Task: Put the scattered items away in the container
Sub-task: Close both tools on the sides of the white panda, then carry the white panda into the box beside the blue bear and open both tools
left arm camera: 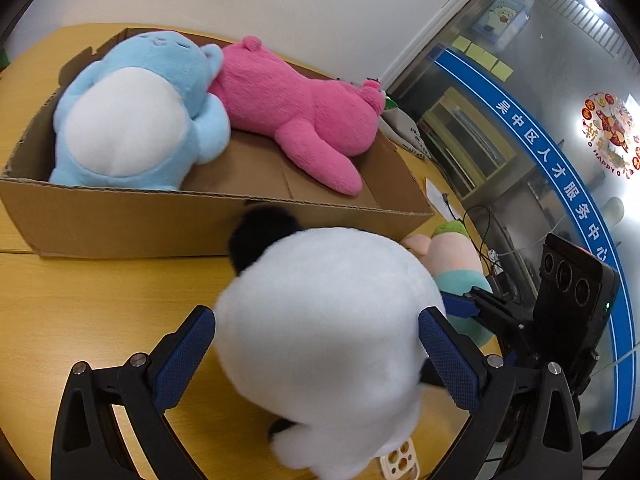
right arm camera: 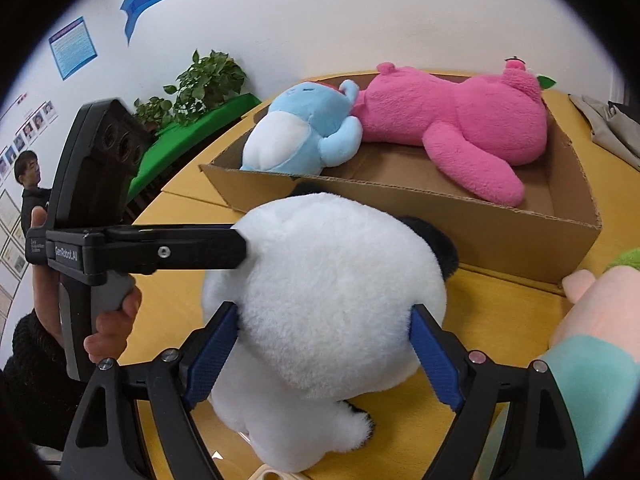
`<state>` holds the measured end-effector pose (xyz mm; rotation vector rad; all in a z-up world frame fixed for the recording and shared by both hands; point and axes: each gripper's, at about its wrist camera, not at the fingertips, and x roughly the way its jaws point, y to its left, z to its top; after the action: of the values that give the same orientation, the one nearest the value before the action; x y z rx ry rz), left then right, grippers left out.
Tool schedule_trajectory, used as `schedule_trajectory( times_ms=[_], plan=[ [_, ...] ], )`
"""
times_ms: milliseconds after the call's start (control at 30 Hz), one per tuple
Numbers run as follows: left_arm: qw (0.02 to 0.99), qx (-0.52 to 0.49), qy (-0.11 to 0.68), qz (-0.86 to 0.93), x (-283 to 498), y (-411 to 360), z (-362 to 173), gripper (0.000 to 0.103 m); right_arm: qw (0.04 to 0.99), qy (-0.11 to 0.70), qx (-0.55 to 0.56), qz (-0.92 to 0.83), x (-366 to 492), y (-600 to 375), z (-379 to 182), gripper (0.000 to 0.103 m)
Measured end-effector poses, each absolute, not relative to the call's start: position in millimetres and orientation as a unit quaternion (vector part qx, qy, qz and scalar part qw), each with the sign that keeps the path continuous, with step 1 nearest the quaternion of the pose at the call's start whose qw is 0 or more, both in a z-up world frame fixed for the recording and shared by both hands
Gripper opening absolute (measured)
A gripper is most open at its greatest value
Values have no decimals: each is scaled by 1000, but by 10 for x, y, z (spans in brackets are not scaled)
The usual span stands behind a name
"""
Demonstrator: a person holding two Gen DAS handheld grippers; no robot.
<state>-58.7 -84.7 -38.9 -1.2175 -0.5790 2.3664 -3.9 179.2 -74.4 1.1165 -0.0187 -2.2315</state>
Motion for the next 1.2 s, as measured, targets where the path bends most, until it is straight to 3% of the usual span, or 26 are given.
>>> schedule_trajectory(
  times_ms=[100,267,433,667,967,1100,1200],
  plan=[
    [220,-443,-211,843,-660,-867,-444,100,310,-16,425,-851,-71,1873,-722,86],
    [251,-458,-230,821,-761,-809,-593,85,309,-31,449,-838,-179,1840,-942,85],
    [256,-452,-212,828,-684,-762,-442,72,321,-51,435,-840,-121,1879,-942,66],
    [258,-388,-168,869,-617,-701,236,72,333,-60,384,-859,-38,1905,-531,61],
    [247,-279,-104,922,-1317,-685,1368,72,332,-45,252,-908,-697,1920,513,61],
    [247,-276,-116,922,-1724,-729,1465,72,320,-50,222,-920,-1024,1926,666,61],
    [240,-298,-125,916,-1977,-775,1241,72,312,-51,227,-921,-1264,1900,551,61]
  ],
)
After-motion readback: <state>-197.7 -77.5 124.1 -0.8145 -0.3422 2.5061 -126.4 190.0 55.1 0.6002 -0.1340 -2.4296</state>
